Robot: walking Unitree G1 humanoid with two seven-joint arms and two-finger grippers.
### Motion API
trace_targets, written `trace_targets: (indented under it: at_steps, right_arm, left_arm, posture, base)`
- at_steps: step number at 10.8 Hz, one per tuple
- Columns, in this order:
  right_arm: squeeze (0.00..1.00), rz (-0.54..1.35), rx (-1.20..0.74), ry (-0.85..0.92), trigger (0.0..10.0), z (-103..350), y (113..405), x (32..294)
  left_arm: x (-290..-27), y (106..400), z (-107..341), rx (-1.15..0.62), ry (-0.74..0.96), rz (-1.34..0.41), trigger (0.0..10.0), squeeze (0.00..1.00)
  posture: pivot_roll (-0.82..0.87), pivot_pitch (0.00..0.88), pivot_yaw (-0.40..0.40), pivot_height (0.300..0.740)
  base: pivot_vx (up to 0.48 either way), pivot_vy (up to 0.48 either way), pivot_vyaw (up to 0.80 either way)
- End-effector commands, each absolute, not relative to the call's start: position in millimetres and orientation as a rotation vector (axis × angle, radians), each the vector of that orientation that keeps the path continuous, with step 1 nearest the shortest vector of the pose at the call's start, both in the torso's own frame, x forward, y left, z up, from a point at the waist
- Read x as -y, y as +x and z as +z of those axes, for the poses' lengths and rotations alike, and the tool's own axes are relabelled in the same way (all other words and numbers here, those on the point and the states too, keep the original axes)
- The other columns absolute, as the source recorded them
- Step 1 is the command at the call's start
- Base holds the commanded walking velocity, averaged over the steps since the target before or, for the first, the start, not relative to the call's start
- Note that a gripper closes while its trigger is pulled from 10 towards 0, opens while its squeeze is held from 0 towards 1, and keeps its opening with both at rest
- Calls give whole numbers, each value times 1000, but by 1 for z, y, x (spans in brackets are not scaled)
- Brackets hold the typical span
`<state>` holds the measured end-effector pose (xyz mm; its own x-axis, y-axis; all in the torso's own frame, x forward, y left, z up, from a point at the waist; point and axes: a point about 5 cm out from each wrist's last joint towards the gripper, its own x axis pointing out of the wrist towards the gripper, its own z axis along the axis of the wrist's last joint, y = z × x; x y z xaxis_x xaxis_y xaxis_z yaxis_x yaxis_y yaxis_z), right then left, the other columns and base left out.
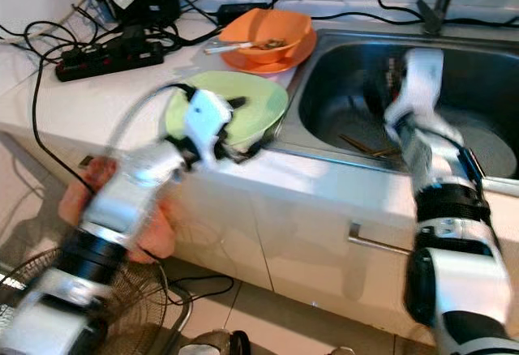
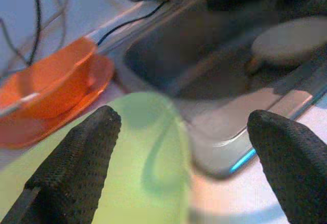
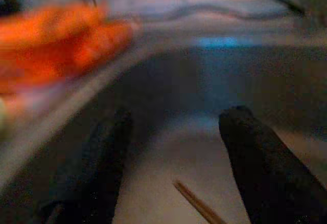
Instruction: Kitchen organization
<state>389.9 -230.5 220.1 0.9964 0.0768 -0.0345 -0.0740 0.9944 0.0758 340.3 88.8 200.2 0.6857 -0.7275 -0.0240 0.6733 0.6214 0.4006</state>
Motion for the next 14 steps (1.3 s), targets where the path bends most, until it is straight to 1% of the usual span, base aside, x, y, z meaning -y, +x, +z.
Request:
trace_targets:
  at_steps: [1, 2, 3, 4, 6, 7, 8, 9, 10, 11, 12, 14]
  right_arm:
    - [1000, 93, -26, 136, 10000, 221, 387, 223]
    - [1000, 142, -8, 240, 10000, 226, 383, 211]
    - [1000, 230, -23, 278, 10000, 225, 374, 198]
    - [1000, 272, -19, 234, 10000, 222, 363, 191]
    - [1000, 260, -35, 224, 10000, 220, 346, 197]
    - [1000, 286, -41, 257, 10000, 224, 336, 195]
    - [1000, 364, -57, 279, 10000, 225, 324, 186]
    - [294, 439, -128, 284, 10000, 215, 312, 176]
    - [0, 488, -171, 267, 10000, 208, 302, 171]
    - [0, 521, -209, 258, 10000, 204, 295, 170]
    - [0, 514, -226, 246, 10000, 206, 292, 174]
    - [0, 523, -221, 235, 10000, 209, 291, 175]
  left_arm:
    - [-95, 344, 206, 146, 466, -808, 10000, 1000]
    - [-104, 347, 208, 139, 535, -803, 10000, 1000]
    - [-110, 347, 208, 125, 564, -813, 10000, 1000]
    - [-113, 346, 207, 111, 599, -833, 10000, 1000]
    - [-115, 337, 206, 116, 671, -914, 10000, 1000]
    - [-117, 334, 205, 114, 718, -942, 10000, 1000]
    - [-121, 333, 202, 103, 756, -952, 10000, 1000]
    - [-121, 333, 202, 87, 823, -981, 10000, 333]
    - [-126, 334, 195, 67, 836, -974, 10000, 0]
    - [-130, 335, 194, 63, 859, -966, 10000, 0]
    - [-135, 337, 193, 52, 891, -950, 10000, 0]
    - [-139, 340, 192, 57, 955, -914, 10000, 0]
  posture:
    - [128, 66, 134, 740]
    - [129, 66, 130, 740]
    - [129, 66, 130, 740]
    - [130, 69, 128, 740]
    - [125, 73, 128, 740]
    - [127, 75, 129, 740]
    - [127, 75, 133, 740]
    - [126, 73, 137, 740]
    - [126, 69, 141, 740]
    - [126, 69, 141, 740]
    - [118, 64, 145, 740]
    - [116, 61, 147, 740]
  base:
    - [0, 0, 0]
    - [0, 0, 0]
    - [0, 0, 0]
    - [0, 0, 0]
    - [0, 0, 0]
    - [0, 0, 0]
    - [0, 0, 0]
    - [0, 0, 0]
    - [0, 0, 0]
    - [0, 0, 0]
    - [0, 0, 0]
    - [0, 0, 0]
